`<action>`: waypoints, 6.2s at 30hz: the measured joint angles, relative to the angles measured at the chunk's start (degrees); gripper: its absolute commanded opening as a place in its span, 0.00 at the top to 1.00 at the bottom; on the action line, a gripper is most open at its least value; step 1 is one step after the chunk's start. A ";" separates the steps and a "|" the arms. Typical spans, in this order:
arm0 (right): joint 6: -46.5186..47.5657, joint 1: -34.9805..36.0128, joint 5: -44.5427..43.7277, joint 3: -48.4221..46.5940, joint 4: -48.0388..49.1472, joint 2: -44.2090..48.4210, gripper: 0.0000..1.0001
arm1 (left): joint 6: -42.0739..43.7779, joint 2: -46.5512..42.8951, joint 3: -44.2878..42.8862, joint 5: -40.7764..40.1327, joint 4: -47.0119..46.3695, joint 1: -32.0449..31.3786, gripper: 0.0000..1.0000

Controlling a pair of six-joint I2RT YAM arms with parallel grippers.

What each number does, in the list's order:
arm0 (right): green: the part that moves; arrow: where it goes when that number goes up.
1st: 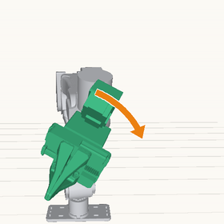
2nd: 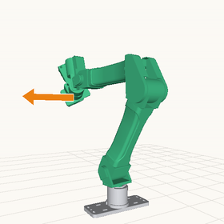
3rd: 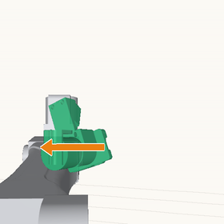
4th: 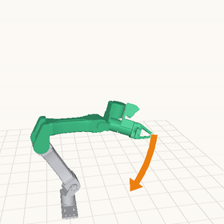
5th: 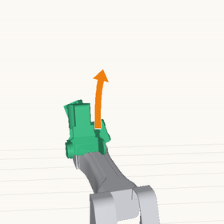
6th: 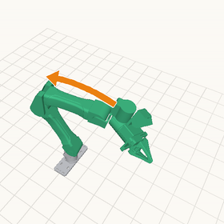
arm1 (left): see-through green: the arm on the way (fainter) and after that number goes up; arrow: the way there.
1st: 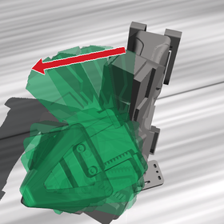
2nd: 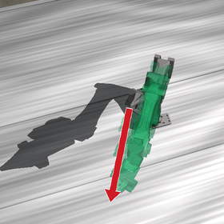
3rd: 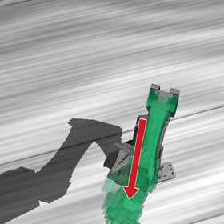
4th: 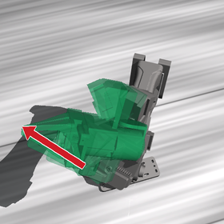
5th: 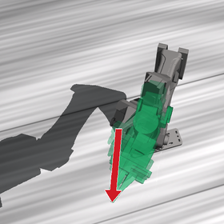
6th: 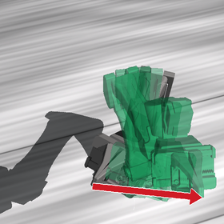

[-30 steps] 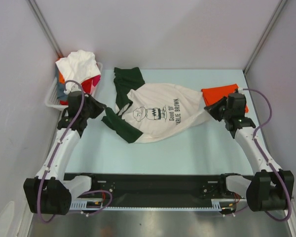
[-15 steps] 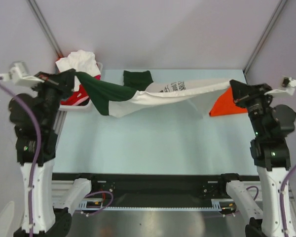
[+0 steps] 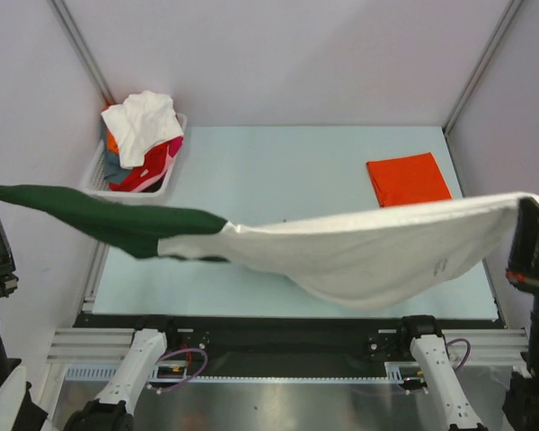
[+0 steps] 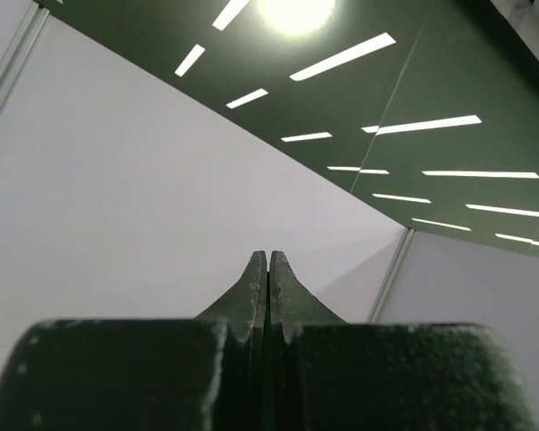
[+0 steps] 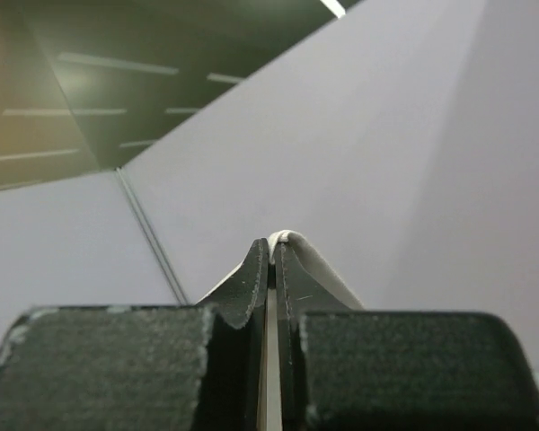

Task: Fold and stack the t-shirts
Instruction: Flatten the tshirt out, then fold the tshirt

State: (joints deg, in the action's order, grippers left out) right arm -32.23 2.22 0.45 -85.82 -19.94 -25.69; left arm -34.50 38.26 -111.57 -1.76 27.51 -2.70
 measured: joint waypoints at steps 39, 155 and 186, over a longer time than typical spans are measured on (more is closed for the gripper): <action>-22.34 -13.03 17.92 -19.80 11.89 -66.69 1.00 | -15.65 67.78 -31.87 10.64 -24.50 -0.13 1.00; -13.22 -5.07 7.26 35.41 17.33 -65.61 1.00 | -10.49 42.88 43.19 -10.12 -23.30 -4.26 1.00; -14.27 -3.15 6.21 23.28 17.27 -78.77 1.00 | -9.03 63.23 22.18 -8.79 -23.34 -2.95 1.00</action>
State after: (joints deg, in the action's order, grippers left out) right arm -46.50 -0.93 6.66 -62.54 -2.68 -104.47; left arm -43.53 101.49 -89.38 -10.55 4.16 -5.65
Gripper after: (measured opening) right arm 0.032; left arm 0.008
